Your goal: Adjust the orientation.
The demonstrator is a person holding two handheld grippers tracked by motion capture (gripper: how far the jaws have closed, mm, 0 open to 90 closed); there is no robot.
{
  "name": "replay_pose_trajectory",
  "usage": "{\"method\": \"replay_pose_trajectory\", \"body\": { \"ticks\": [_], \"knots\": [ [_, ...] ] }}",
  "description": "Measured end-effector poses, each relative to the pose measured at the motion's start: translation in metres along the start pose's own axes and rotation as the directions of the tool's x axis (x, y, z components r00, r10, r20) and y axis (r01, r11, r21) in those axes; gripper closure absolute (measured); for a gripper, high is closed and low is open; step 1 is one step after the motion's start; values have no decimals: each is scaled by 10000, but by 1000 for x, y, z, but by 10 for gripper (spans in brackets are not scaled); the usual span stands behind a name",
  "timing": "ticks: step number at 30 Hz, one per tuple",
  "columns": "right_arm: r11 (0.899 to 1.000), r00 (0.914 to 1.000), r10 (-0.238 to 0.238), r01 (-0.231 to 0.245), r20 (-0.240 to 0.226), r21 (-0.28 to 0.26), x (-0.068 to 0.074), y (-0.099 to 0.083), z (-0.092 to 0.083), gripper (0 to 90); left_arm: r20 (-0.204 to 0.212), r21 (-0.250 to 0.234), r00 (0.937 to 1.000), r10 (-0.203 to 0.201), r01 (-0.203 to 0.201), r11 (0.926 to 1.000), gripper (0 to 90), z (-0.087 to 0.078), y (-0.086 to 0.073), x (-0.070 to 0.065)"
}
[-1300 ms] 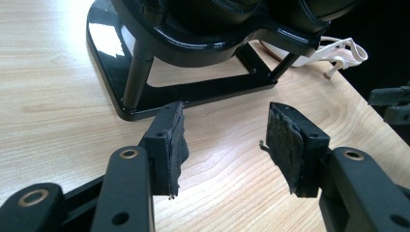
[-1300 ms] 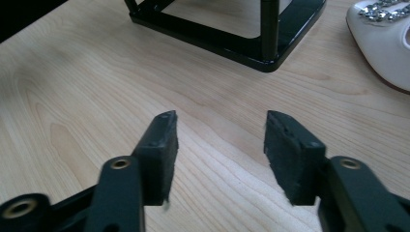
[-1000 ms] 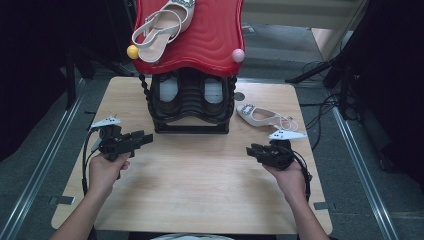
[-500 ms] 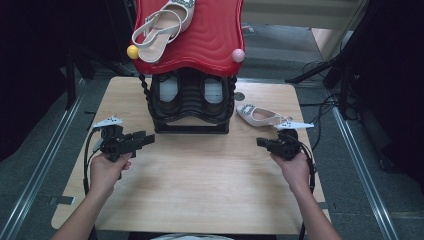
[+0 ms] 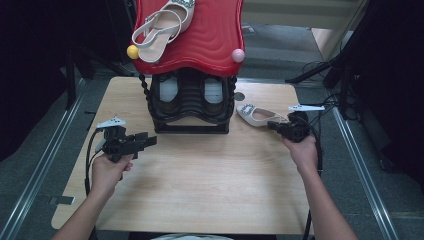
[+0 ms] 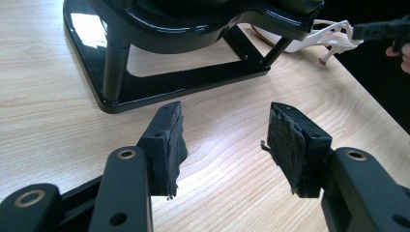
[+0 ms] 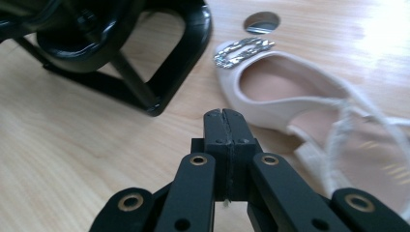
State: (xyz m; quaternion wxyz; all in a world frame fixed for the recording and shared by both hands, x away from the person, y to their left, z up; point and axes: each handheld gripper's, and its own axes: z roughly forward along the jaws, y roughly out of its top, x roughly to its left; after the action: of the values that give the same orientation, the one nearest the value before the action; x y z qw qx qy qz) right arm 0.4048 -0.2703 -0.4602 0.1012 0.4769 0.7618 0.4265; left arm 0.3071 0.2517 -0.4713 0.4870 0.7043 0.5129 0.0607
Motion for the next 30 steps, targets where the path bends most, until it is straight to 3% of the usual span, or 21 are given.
{"method": "replay_pose_trajectory", "body": {
  "ticks": [9, 17, 21, 24, 30],
  "knots": [
    [9981, 9968, 520, -497, 608, -374, -35, 23, -9, 900, 102, 50, 9999, -15, 14, 10000, 474, 2, -1, 1],
    [9958, 9899, 913, -915, 1085, -28, -57, 18, 1, 900, 104, 172, 9999, 43, -45, 9998, 473, 4, -1, 1],
    [9965, 9915, 818, -832, 1009, 105, -56, 13, 11, 900, 139, 163, 9999, 44, -47, 9999, 473, 4, -1, 1],
    [9974, 9906, 627, -664, 1216, 267, -52, 13, 17, 900, 144, 147, 9999, 47, -49, 9999, 473, 4, -1, 0],
    [9958, 9910, 796, -839, 1081, 365, -47, 10, 17, 900, 175, 168, 9998, 46, -49, 9998, 473, 4, -1, 1]
  ]
}}
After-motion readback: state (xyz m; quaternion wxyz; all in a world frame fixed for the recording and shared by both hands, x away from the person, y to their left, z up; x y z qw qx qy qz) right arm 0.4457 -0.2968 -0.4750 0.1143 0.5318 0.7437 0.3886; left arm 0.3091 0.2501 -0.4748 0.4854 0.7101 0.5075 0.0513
